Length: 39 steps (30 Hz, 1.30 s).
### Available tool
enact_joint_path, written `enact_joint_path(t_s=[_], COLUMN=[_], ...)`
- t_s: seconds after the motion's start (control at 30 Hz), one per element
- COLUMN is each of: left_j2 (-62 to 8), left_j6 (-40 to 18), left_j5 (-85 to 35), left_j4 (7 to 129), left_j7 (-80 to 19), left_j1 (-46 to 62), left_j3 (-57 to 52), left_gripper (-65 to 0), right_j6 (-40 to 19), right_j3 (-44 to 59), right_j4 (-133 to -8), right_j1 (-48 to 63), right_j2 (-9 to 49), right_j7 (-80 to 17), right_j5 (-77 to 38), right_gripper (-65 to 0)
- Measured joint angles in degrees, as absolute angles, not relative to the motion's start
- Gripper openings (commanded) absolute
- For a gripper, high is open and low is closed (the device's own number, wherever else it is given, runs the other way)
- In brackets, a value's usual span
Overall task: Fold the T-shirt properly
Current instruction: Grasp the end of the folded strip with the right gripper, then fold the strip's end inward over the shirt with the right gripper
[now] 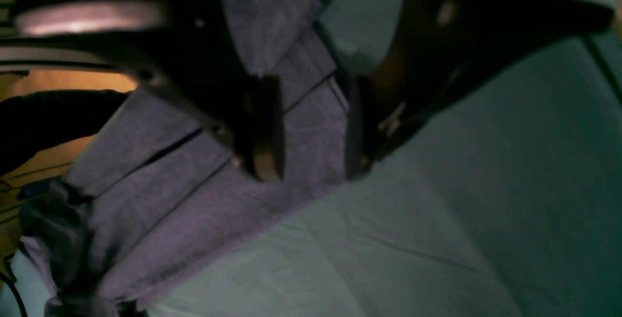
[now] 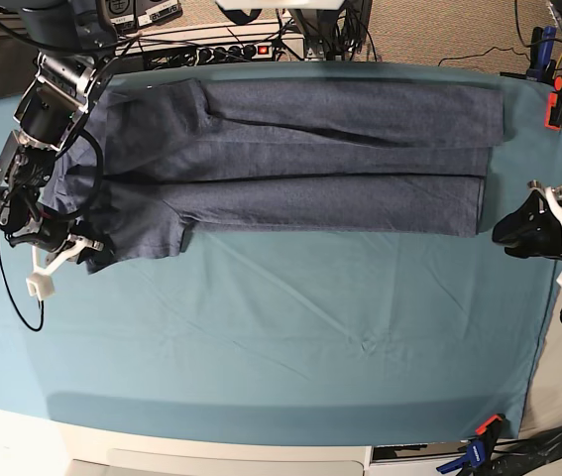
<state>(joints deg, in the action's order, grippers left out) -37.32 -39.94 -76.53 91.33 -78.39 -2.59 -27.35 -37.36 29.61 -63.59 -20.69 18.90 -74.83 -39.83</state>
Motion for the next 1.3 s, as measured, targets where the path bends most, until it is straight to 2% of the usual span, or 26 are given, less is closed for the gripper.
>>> enact_joint_path(t_s=[0.47,1.3], left_j2=[-37.3,-37.3], left_j6=[-39.9,-39.9], left_j5=[-76.1,-76.1], left_j4=[91.4,91.3], left_j7=[-78.0,-78.0], left_j1=[-2.6,-2.6], left_j3=[-27.4,-27.4], left_gripper=[-45.5,-45.5], right_j6=[-37.8,-38.9], right_j3=[19.8,19.6], right_j4=[-72.9,-102.9], right_j1=[-11.1,10.5], right_j2=[18.9,19.0], right_j7=[-76.9,-77.5], right_j5=[-46.4,-46.5], right_gripper=[-65.0,-65.0])
